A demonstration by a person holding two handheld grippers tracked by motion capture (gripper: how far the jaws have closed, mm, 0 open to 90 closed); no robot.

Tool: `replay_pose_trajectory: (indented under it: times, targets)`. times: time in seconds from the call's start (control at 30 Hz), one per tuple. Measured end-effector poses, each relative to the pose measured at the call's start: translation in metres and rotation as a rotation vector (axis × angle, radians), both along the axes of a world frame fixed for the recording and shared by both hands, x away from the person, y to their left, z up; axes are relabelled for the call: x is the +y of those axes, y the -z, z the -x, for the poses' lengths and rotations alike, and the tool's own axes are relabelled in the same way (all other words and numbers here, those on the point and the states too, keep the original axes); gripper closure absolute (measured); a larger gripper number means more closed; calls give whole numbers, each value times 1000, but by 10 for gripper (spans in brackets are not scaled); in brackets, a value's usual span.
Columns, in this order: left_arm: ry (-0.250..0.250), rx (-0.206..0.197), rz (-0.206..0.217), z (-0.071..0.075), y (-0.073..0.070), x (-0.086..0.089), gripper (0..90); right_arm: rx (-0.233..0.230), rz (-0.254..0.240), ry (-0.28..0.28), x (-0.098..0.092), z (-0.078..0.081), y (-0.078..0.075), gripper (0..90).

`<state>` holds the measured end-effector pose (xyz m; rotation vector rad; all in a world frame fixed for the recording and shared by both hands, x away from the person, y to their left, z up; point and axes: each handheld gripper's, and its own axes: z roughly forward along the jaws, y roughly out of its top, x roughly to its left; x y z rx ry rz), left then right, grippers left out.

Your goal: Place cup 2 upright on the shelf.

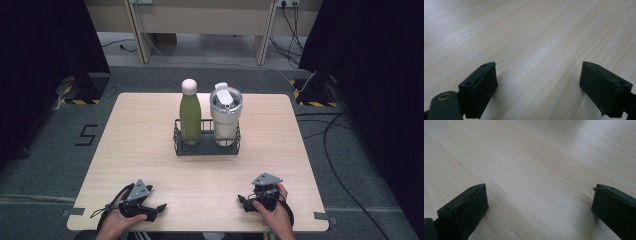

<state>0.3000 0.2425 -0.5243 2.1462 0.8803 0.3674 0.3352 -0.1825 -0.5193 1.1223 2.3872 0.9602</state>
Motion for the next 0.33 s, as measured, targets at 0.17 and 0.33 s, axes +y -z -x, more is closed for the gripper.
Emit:
replay_pose_trajectory:
  times: [0.17, 0.33]
  targets:
    - [1, 1, 0, 0, 0, 0, 135, 0, 0, 0, 0, 0, 0, 9]
    - [4, 1, -1, 0, 0, 0, 132, 0, 0, -1, 0, 0, 0, 9]
